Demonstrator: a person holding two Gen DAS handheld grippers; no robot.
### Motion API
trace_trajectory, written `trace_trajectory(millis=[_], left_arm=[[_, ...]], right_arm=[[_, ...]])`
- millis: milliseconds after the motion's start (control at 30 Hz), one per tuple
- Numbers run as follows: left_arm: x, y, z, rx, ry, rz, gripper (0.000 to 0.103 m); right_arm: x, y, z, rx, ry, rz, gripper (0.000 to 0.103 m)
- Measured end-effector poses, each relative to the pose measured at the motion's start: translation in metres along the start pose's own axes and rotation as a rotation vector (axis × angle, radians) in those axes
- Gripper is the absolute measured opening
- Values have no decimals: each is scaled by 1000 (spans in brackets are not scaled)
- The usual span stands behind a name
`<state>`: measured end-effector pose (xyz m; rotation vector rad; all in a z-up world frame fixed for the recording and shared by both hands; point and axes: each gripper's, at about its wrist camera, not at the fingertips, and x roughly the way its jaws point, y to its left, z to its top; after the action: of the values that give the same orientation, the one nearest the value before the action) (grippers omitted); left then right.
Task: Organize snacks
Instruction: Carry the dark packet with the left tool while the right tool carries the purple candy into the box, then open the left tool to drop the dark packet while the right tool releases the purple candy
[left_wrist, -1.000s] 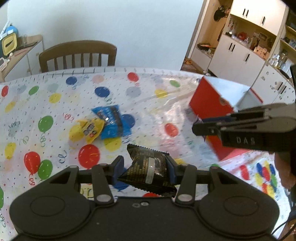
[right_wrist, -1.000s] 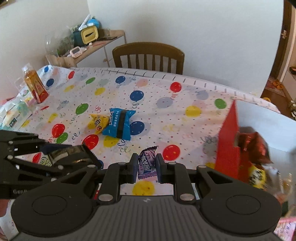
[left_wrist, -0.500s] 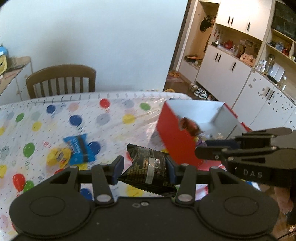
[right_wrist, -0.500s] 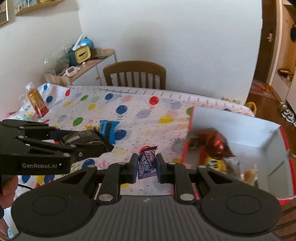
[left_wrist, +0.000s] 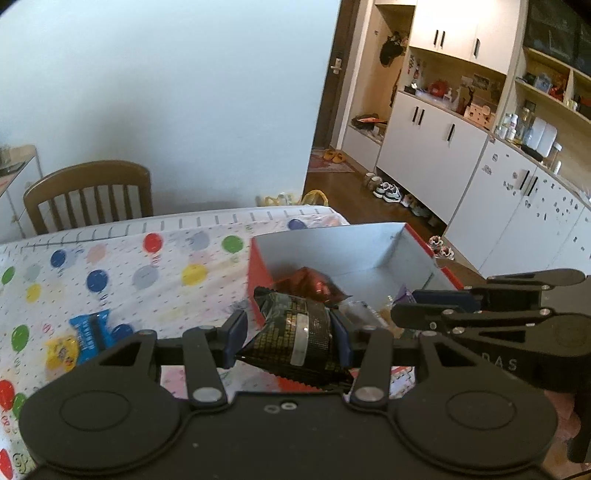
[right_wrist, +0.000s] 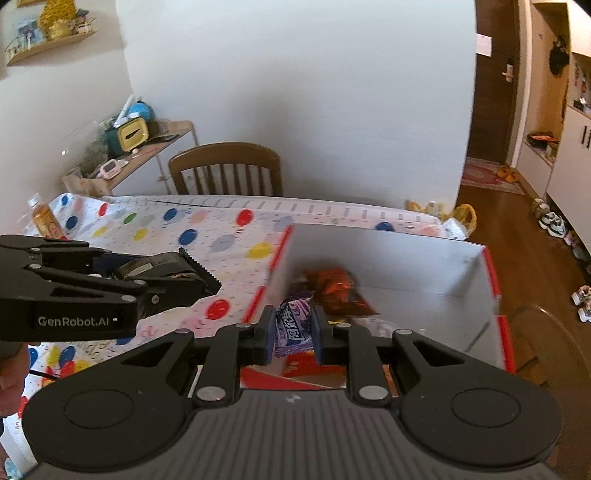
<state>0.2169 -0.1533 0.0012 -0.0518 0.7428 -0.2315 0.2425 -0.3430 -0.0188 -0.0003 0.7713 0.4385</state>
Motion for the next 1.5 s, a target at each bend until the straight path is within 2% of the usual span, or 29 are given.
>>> trace_trajectory(millis=[433, 667, 1133, 1500], left_arm=[[56, -61, 11, 19, 56, 11, 47], [89, -80, 17, 23, 81, 34, 47], [164, -91, 21, -1, 191, 73, 47], [189, -91, 11, 9, 246, 112, 47]], right_arm=[[8, -89, -12, 49, 37, -49, 20], [29, -119, -19, 65, 77, -60, 20], [81, -130, -34, 43, 197, -54, 20], [99, -138, -42, 63, 252, -51, 20]])
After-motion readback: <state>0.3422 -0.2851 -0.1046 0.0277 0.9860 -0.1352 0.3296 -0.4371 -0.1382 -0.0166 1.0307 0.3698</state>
